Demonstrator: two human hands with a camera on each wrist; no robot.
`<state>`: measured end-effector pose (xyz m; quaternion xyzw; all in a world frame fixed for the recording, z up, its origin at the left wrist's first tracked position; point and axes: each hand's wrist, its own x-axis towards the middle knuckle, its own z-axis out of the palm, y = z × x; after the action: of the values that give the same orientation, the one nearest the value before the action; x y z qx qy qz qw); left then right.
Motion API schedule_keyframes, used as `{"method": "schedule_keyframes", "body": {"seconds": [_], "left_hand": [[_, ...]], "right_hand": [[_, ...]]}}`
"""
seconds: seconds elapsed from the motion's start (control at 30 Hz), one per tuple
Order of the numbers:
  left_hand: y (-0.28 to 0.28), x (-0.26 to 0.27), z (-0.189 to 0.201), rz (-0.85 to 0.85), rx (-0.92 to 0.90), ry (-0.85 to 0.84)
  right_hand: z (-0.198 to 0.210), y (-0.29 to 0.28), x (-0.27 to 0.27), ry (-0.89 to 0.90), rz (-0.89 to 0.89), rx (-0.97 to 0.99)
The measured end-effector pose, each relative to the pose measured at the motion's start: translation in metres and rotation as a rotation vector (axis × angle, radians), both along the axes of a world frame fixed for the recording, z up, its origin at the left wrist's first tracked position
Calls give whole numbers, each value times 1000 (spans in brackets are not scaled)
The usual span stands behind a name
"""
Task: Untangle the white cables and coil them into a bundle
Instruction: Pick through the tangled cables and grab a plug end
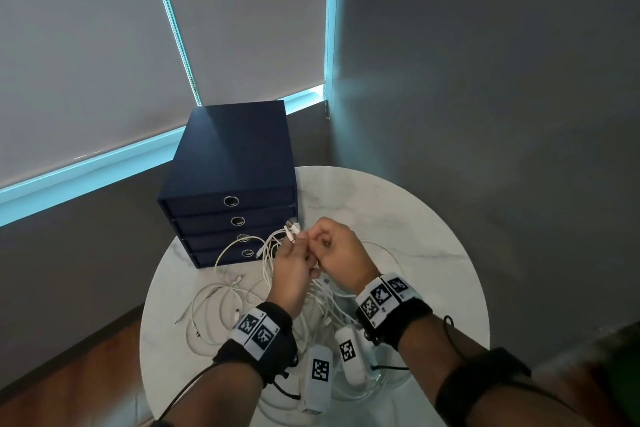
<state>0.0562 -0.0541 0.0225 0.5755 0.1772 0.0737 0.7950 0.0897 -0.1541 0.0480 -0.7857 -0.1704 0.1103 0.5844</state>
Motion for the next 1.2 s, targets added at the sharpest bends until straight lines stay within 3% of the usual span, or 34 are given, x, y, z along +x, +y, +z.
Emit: {"method": "schedule_keyframes", "body": {"seconds": [0.13, 0.23, 0.3, 0.37, 0.47, 0.6, 0.7, 0.8, 0.9, 1.1, 1.17, 1.2], "left_hand": [[16, -2, 5, 212, -77, 8], [42, 3, 22, 374, -178, -65], [59, 7, 33, 383, -336, -139], [66, 9, 39, 330, -376, -169], [57, 5, 39, 188, -155, -159], [36, 0, 29, -5, 173, -165], [23, 2, 25, -22, 235, -210], [15, 5, 24, -94, 129, -221], [18, 7, 21, -143, 26, -191], [22, 3, 5, -96, 81, -119], [23, 5, 2, -66, 84, -86], [23, 6, 1, -65, 91, -74]], "right_hand": [[-18, -19, 1, -84, 101, -223], [-39, -57, 11, -72, 36, -402], [-51, -83, 18, -38, -42, -445], [-54, -96, 26, -21, -89, -474], [-36, -87, 36, 86, -150, -326], [10, -62, 40, 301, -170, 158], [40, -44, 29, 233, 74, 138], [57, -33, 23, 126, 211, 75], [72, -34, 29, 55, 101, 186], [103, -54, 55, -12, -273, 510], [98, -61, 64, -6, -380, 361], [92, -63, 68, -40, -404, 148]]}}
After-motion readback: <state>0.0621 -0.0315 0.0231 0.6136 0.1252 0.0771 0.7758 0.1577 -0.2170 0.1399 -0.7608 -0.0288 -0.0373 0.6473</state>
